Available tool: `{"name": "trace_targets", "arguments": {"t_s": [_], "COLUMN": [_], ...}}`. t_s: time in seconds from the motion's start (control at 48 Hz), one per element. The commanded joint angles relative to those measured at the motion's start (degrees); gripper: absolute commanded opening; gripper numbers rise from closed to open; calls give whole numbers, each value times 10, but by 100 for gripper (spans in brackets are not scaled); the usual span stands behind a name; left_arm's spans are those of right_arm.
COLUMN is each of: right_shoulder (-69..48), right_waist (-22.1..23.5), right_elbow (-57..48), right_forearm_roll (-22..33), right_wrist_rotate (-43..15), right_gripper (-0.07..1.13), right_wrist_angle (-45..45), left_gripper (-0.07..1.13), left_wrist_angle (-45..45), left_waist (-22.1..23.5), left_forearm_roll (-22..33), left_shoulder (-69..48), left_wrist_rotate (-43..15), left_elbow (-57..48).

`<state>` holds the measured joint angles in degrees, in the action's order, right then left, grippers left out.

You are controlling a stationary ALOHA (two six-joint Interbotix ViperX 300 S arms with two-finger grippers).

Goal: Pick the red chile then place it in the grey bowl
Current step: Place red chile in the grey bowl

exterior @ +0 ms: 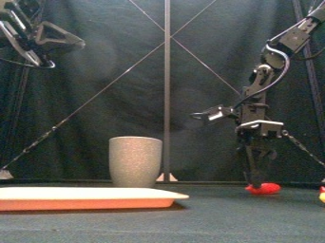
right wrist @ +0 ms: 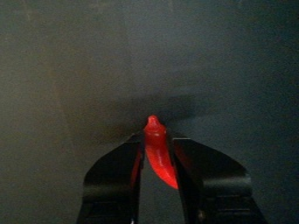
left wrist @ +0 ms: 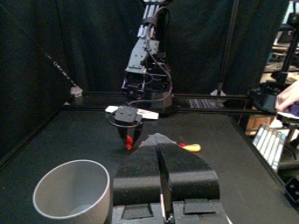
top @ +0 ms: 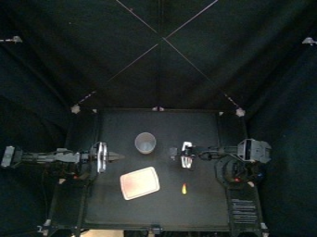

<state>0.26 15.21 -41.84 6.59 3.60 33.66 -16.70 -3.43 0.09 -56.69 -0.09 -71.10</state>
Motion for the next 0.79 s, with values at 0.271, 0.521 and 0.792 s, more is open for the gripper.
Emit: {"name": "trace_targets", "arguments": {"t_s": [0.271,0.521,0.792], "right_shoulder": [-4,-60,-89], "right_waist": [8,11,14], "right_elbow": [-12,46,76], "right_forearm_roll": [-39,-37,-58], "right_wrist_rotate": [-1,-1,-2], "right_gripper": [60,60,61], "right_wrist_angle": [-11,-11,30], "left_gripper": [-4,-4,-4], "left_wrist_angle": [1,1,1], "left_waist": [-2,-2,-2], "left_forearm_roll": [0,1,1], "left_shoulder": [2,0,-1], "left_wrist_rotate": [-1,-1,-1], "left_elbow": [7,7,7]}}
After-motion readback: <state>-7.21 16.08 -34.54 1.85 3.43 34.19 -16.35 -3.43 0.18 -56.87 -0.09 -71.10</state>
